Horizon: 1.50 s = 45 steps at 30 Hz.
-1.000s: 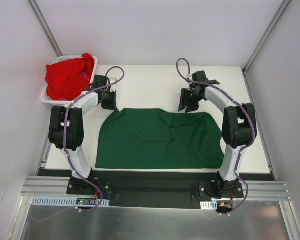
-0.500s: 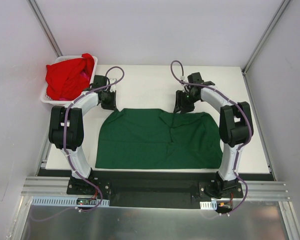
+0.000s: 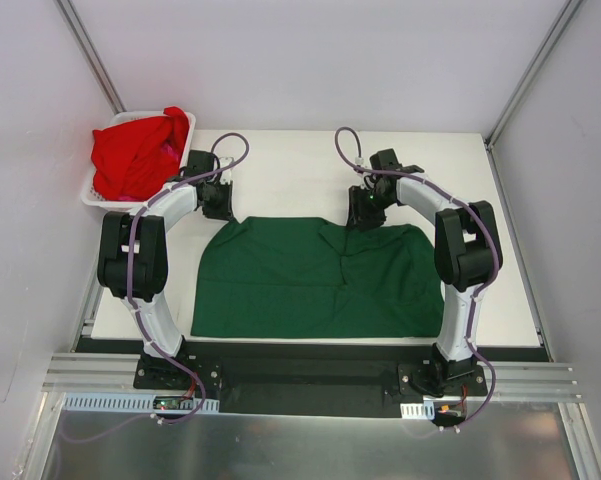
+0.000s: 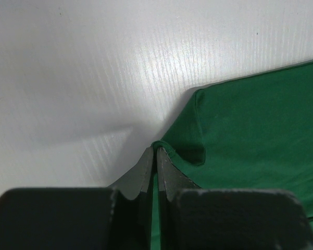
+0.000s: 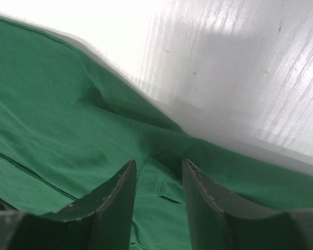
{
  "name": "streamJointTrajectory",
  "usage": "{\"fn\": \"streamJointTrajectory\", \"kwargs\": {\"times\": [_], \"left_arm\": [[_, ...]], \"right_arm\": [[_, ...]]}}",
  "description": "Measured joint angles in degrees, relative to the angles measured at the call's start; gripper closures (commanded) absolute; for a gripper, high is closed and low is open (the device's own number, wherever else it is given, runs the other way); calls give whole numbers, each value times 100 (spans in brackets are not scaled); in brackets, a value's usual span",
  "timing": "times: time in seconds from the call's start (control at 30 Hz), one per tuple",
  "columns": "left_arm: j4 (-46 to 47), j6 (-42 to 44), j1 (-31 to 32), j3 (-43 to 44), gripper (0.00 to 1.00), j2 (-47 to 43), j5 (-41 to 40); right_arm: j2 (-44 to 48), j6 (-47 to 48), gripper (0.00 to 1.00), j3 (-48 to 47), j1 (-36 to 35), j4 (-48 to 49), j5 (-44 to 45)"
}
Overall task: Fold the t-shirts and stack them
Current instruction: Fold the tshirt
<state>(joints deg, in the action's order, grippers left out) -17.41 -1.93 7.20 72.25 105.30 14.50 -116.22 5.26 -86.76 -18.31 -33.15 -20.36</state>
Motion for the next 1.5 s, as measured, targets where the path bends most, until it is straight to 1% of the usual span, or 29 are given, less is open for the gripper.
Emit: {"fn": "streamJointTrajectory", "kwargs": {"times": [0.07, 0.1, 0.17, 0.23, 0.27, 0.33, 0.47, 0.77, 0.87, 0.97, 1.23, 1.5], "left_arm": [[0, 0, 0, 0, 100, 0, 0], [0, 0, 0, 0, 100, 0, 0], [0, 0, 0, 0, 100, 0, 0], [0, 0, 0, 0, 100, 0, -2], [0, 0, 0, 0, 100, 0, 0], [0, 0, 0, 0, 100, 0, -2], [0, 0, 0, 0, 100, 0, 0], [0, -2, 0, 0, 100, 0, -2], [0, -2, 0, -4, 100, -13, -7], [-2, -2, 0, -61, 100, -136, -9], [-35, -42, 0, -319, 100, -798, 4], [-459, -20, -2, -566, 100, -1810, -4]], "right_arm": [[0, 9, 64, 13, 0, 13, 2], [0, 15, 70, 28, 0, 24, 2], [0, 26, 77, 48, 0, 33, 11], [0, 20, 81, 70, 0, 39, 11], [0, 22, 86, 81, 0, 42, 13], [0, 26, 89, 103, 0, 42, 11], [0, 22, 99, 127, 0, 55, 9], [70, -28, 99, 304, 0, 179, 57], [299, -105, 99, 481, 0, 186, 225], [715, -223, 99, 621, 0, 181, 463], [1919, -634, 99, 916, 2, 195, 1261], [2623, -872, 99, 1362, 11, -26, 1996]]}}
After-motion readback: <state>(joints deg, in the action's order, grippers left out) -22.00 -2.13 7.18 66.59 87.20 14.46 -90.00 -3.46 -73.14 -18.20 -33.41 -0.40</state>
